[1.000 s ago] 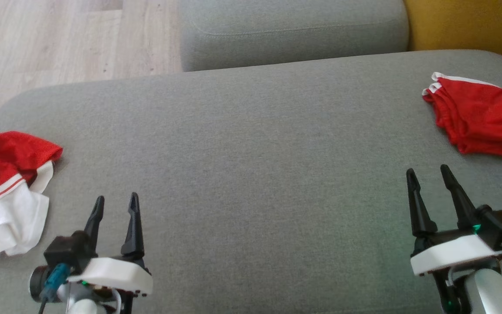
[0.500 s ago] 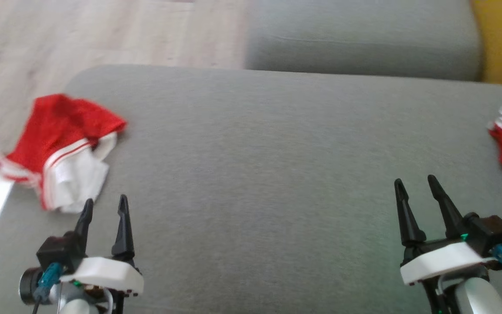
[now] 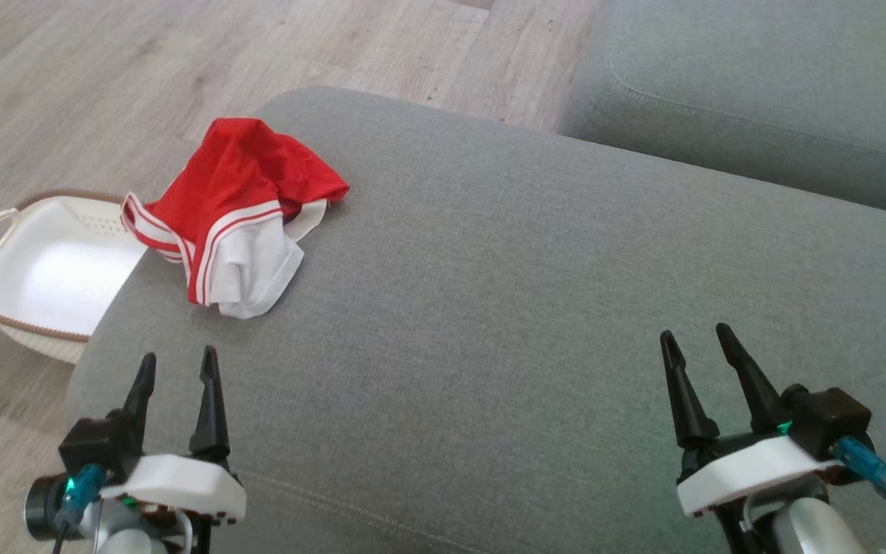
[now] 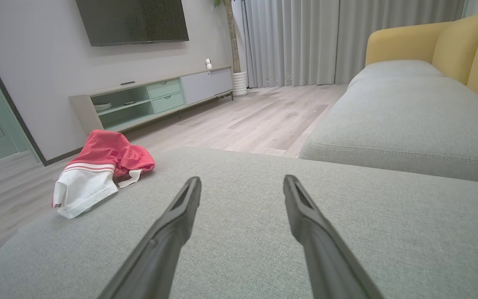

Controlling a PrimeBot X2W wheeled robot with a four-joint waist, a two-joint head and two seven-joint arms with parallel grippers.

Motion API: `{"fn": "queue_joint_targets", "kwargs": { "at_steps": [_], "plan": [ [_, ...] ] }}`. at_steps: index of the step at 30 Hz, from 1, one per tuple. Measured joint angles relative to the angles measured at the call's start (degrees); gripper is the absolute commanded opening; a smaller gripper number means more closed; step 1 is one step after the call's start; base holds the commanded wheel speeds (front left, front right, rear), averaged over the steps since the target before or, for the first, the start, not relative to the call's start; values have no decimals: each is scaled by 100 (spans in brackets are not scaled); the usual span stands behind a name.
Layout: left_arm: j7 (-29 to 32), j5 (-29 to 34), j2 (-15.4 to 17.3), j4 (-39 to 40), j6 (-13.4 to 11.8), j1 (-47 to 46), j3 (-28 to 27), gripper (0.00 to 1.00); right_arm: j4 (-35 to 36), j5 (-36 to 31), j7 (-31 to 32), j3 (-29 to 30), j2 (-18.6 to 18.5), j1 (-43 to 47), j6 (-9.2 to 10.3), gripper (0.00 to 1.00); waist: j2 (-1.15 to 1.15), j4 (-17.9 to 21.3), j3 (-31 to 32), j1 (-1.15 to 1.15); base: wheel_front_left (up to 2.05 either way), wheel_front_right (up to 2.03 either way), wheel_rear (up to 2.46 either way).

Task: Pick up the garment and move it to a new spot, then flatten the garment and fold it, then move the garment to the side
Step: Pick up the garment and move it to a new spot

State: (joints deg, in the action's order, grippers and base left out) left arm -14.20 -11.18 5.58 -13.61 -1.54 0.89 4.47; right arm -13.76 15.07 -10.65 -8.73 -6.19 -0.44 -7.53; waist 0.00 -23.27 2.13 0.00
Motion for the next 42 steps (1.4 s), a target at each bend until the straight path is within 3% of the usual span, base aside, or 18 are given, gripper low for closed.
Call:
{"fn": "queue_joint_targets", "kwargs": {
  "at_steps": [6,17,21,25,32,42],
  "plan": [
    [121,-75,37,69,-42,-5,-3,100,-12,0,-20,-67,0,-3,0,100,0,25,-18,0,0,0,0],
    [2186,-446,771,390,54,-1832,-385,100,123,-1,8,-5,-56,-140,0,100,0,373,-414,0,0,0,0],
    [2950,-735,1031,-302,137,-2675,-557,100,218,-1,16,-8,-171,-382,0,100,0,554,-698,1,0,0,0],
    [3318,-891,1217,-1181,160,-3295,-712,100,297,0,60,-38,-193,-614,0,100,0,766,-1037,1,0,0,0],
    [3437,-1032,1413,-2752,130,-4115,-907,100,363,34,83,-185,-352,-999,0,100,0,1157,-1668,2,0,0,0],
    [3506,-1094,1470,-4556,104,-4320,-921,100,271,119,58,-380,-385,-1449,0,100,0,1665,-2225,2,0,0,0]
  ]
}}
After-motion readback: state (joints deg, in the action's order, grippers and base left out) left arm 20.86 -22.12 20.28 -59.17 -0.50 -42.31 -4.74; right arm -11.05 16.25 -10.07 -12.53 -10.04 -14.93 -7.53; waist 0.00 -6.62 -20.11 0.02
